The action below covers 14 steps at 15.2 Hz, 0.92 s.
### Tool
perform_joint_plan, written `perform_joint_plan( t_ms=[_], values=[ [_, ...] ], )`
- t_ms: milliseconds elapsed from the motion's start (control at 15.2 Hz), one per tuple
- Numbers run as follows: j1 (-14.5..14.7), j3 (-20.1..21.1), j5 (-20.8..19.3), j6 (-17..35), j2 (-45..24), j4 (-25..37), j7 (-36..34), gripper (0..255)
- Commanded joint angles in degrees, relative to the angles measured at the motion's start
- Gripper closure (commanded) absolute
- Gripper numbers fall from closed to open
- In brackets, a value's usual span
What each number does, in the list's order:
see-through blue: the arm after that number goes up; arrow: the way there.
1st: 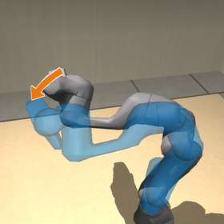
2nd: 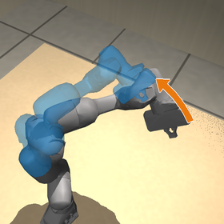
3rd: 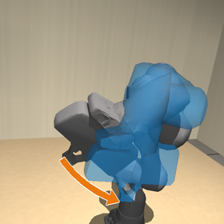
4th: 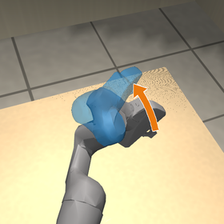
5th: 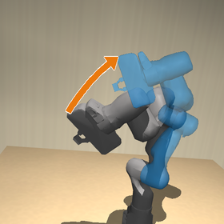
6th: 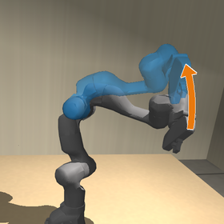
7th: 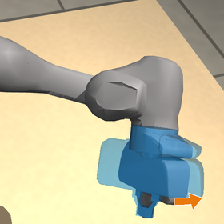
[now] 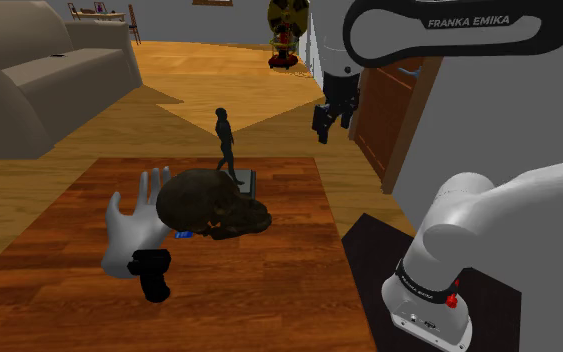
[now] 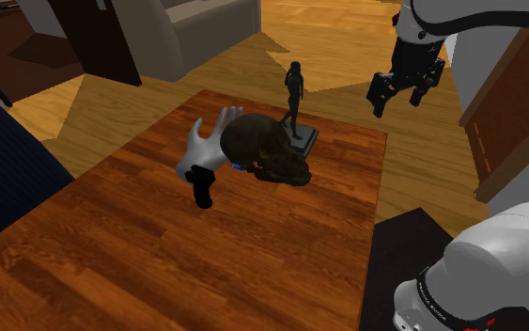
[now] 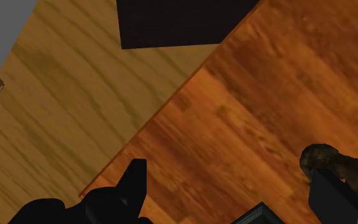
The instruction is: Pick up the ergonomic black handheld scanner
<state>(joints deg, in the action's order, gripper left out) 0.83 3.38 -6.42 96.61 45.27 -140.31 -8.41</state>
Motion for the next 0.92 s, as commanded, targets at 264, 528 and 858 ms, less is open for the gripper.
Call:
perform_joint_plan(
  t_ms=[264, 528, 858],
  values=[
    [2.34, 2.55, 2.23, 4.61, -5.6, 0.53, -1.14, 0],
    [4.48, 5.13, 4.07, 8.99, -11.64, 1.87, -2.13, 0],
    [6.85, 8.41, 5.68, 13.93, -19.66, 4.65, -3.29, 0]
  ],
)
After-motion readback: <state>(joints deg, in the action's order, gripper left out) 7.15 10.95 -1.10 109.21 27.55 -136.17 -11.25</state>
